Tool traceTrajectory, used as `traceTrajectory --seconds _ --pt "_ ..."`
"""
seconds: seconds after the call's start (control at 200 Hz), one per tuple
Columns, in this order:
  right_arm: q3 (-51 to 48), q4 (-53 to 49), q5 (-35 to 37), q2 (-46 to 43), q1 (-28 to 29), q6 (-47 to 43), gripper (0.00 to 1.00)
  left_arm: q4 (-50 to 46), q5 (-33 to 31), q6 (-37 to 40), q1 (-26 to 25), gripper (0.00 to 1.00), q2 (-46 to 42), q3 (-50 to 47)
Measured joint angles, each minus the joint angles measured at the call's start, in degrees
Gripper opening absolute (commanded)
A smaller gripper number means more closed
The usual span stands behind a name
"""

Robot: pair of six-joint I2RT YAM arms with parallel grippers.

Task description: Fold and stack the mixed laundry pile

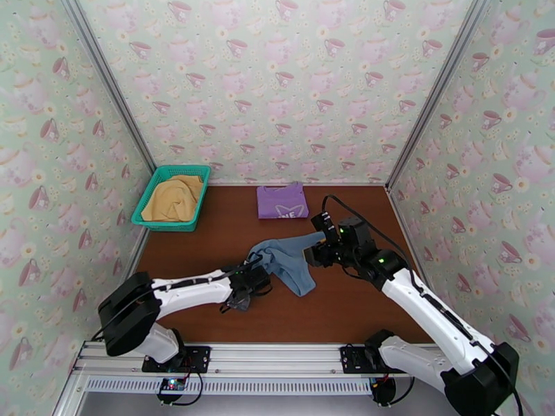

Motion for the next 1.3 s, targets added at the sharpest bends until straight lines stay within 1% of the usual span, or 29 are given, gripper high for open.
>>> traceTrajectory --seconds 0.09,0.165,0.23,0.245,0.27,0.321,0.346,0.466,0.571,0.586,0.631,0.681,0.816,0.937,1.017,1.087,1.172,1.302 --pt "0.0 0.0 0.0 0.04 0.0 0.0 0.6 -0.15 -0.44 0.42 -0.09 0.48 2.49 1.14" --pt "0.0 0.0 0.0 0.15 0.0 -0.02 0.6 -0.72 -0.46 0.79 -0.11 0.39 3.74 2.05" --pt "0.0 -0.02 0.02 0.39 0.0 -0.02 0.58 -0.72 -0.2 1.16 -0.11 0.24 4.74 2.75" --pt "0.0 -0.02 0.02 0.44 0.0 -0.02 0.58 -0.76 -0.04 1.22 -0.11 0.18 5.07 2.91" --pt "0.0 -0.04 0.02 0.48 0.0 -0.02 0.58 -0.55 -0.04 1.01 -0.11 0.12 5.44 3.08" --pt "0.0 -0.09 0.02 0.68 0.0 -0.09 0.57 -0.04 -0.09 1.75 -0.09 0.03 6.21 3.41" --pt "0.04 -0.15 0.02 0.81 0.0 -0.33 0.57 -0.11 -0.31 1.53 -0.07 0.0 6.6 3.63" --pt "0.15 -1.29 0.26 0.9 0.0 -2.45 0.6 -0.96 -1.22 1.92 0.26 0.0 7.34 4.44" --pt "0.79 -3.28 -0.28 0.44 0.04 -8.44 0.62 -1.46 -1.88 1.92 0.33 0.0 7.69 4.92" --pt "0.92 -3.87 -0.52 0.2 0.15 -10.45 0.62 -1.57 -1.92 1.9 0.33 0.0 7.72 4.94" --pt "1.14 -5.79 -1.4 -0.59 0.66 -15.63 0.68 -1.75 -2.05 1.92 0.48 0.0 7.74 5.03" --pt "1.22 -8.98 -2.38 -1.95 1.84 -23.93 0.71 -2.08 -2.12 1.92 0.81 0.0 7.69 5.14" --pt "1.14 -17.73 -3.43 -3.76 4.72 -44.28 0.71 -3.85 -2.12 2.14 1.92 0.0 6.86 5.16" --pt "-1.66 -19.1 -4.07 0.13 6.23 -55.76 0.71 -6.75 -2.08 3.19 2.75 0.0 3.17 5.66" --pt "-5.18 -17.05 -4.04 5.62 7.63 -60.17 0.7 -7.98 -2.1 4.59 3.69 0.0 0.02 6.54" --pt "-8.11 -14.21 -3.93 10.36 8.35 -62.16 0.7 -8.37 -2.08 5.79 4.59 0.0 -2.19 7.02" --pt "-10.4 -10.23 -3.67 14.38 8.63 -63.19 0.7 -8.31 -1.95 7.21 5.97 0.0 -4.04 7.15" --pt "-10.75 -5.38 -2.51 18.45 8.63 -63.47 0.69 -8.24 -1.86 9.01 7.82 0.0 -5.16 7.15"
